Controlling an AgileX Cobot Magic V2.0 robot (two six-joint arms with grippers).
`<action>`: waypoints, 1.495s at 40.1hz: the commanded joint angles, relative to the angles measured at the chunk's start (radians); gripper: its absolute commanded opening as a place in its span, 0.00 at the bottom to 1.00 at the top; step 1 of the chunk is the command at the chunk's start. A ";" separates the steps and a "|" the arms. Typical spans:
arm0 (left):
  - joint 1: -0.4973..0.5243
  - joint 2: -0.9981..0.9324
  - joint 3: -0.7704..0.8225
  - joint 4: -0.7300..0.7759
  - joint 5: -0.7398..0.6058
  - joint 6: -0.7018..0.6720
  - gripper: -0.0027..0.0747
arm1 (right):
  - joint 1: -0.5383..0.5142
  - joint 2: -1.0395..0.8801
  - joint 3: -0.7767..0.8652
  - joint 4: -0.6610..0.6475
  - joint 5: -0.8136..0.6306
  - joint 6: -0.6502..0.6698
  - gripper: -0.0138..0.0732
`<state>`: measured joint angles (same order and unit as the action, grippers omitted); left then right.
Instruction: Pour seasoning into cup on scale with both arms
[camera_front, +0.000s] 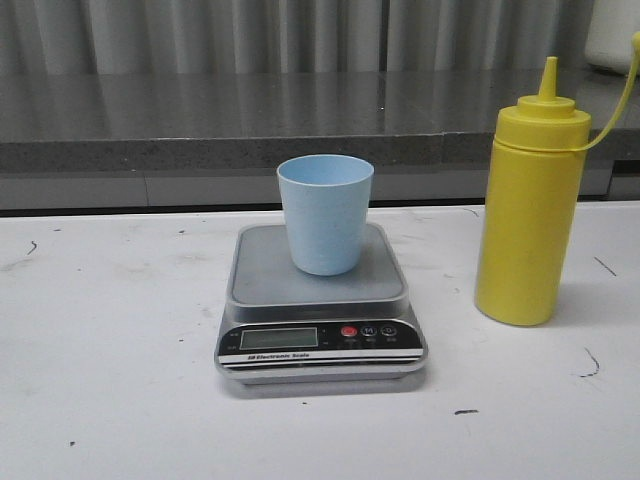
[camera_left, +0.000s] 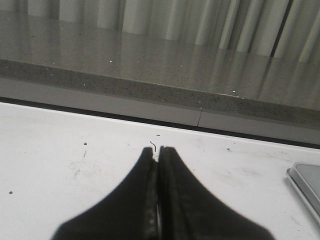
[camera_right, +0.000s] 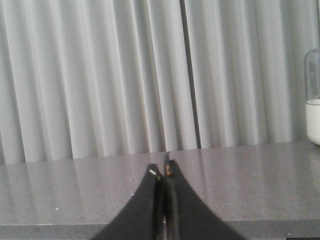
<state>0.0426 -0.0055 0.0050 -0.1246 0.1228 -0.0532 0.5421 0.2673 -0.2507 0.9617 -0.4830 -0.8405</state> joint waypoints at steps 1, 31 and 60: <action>0.000 -0.016 0.024 -0.002 -0.088 -0.010 0.01 | 0.001 0.010 -0.034 -0.033 -0.035 -0.008 0.02; 0.000 -0.016 0.024 -0.002 -0.088 -0.010 0.01 | -0.197 0.009 0.103 -0.981 0.106 0.655 0.02; 0.000 -0.016 0.024 -0.002 -0.088 -0.010 0.01 | -0.550 -0.294 0.273 -1.024 0.615 0.852 0.02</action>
